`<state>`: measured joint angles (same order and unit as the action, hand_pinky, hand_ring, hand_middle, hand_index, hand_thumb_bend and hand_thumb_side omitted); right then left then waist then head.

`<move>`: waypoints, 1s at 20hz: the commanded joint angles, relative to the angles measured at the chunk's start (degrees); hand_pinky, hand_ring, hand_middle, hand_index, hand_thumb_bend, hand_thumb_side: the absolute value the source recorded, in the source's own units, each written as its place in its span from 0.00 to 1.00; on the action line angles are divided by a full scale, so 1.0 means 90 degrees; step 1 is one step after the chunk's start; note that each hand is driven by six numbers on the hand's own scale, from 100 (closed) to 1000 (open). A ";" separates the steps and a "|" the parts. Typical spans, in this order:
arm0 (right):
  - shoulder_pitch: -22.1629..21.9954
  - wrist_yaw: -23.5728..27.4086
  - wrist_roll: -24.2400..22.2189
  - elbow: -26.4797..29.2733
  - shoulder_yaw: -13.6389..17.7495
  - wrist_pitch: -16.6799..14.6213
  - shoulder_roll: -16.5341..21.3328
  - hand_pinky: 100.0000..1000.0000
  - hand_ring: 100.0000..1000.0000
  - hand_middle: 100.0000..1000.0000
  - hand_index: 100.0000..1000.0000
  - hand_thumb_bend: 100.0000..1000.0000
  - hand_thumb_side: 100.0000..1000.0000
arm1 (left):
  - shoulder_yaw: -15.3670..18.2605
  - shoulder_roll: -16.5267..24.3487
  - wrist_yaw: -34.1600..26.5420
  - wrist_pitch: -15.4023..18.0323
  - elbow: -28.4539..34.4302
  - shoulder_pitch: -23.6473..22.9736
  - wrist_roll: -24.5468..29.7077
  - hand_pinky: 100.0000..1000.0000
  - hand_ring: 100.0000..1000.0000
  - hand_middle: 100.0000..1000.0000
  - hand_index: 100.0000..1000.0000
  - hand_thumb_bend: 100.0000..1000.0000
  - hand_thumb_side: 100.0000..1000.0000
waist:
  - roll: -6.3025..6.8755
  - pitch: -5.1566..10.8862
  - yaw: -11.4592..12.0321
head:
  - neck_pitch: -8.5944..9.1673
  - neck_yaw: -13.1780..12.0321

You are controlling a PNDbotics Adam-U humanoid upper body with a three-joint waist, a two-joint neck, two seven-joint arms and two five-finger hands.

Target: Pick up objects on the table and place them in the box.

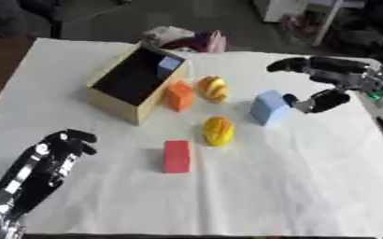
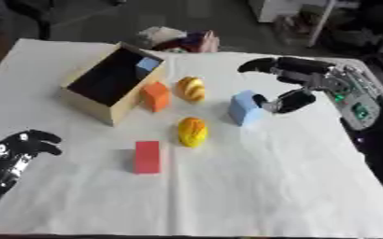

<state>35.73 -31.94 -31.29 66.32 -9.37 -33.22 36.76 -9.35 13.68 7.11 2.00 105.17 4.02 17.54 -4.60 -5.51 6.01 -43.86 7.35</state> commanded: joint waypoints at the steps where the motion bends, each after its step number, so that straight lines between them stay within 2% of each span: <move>1: 0.0237 -0.0664 0.0053 -0.0339 0.0161 -0.0137 0.0068 0.96 1.00 1.00 1.00 0.04 0.18 | -0.0007 0.0117 0.0012 0.0005 0.0061 0.0022 0.0002 0.81 0.62 0.64 0.72 0.00 0.72 | 0.0026 0.0098 0.0006 | -0.0029 0.0016; 2: 0.0279 -0.0871 0.0094 -0.0433 0.0181 -0.0168 0.0037 0.96 1.00 1.00 1.00 0.07 0.12 | -0.0010 0.0116 0.0010 0.0005 0.0059 0.0020 0.0003 0.81 0.62 0.64 0.72 0.00 0.72 | 0.0026 0.0100 0.0007 | -0.0029 0.0018; 10: 0.0610 -0.2500 0.0739 -0.1112 0.0389 -0.0254 -0.0330 0.97 1.00 1.00 1.00 0.20 0.01 | -0.0009 0.0101 0.0008 0.0005 0.0057 -0.0001 0.0003 0.81 0.62 0.64 0.72 0.00 0.72 | 0.0062 0.0110 0.0027 | -0.0029 0.0005; 16: 0.0880 -0.3521 0.1350 -0.1670 0.0617 -0.0169 -0.0709 0.97 1.00 1.00 1.00 0.23 0.00 | -0.0016 0.0079 -0.0004 0.0005 0.0066 -0.0007 0.0012 0.81 0.62 0.64 0.72 0.00 0.72 | 0.0119 0.0108 0.0030 | -0.0029 0.0011; 20: 0.0991 -0.3962 0.1634 -0.1967 0.0730 -0.0130 -0.0850 0.96 1.00 1.00 1.00 0.21 0.00 | -0.0019 0.0064 -0.0007 0.0004 0.0069 -0.0008 0.0018 0.81 0.62 0.64 0.72 0.00 0.72 | 0.0143 0.0103 0.0039 | -0.0029 0.0023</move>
<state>43.38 -66.25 -17.55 48.99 -3.60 -34.52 28.27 -9.36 13.65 7.10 1.99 104.91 3.59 17.57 -3.58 -5.27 6.35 -43.86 7.45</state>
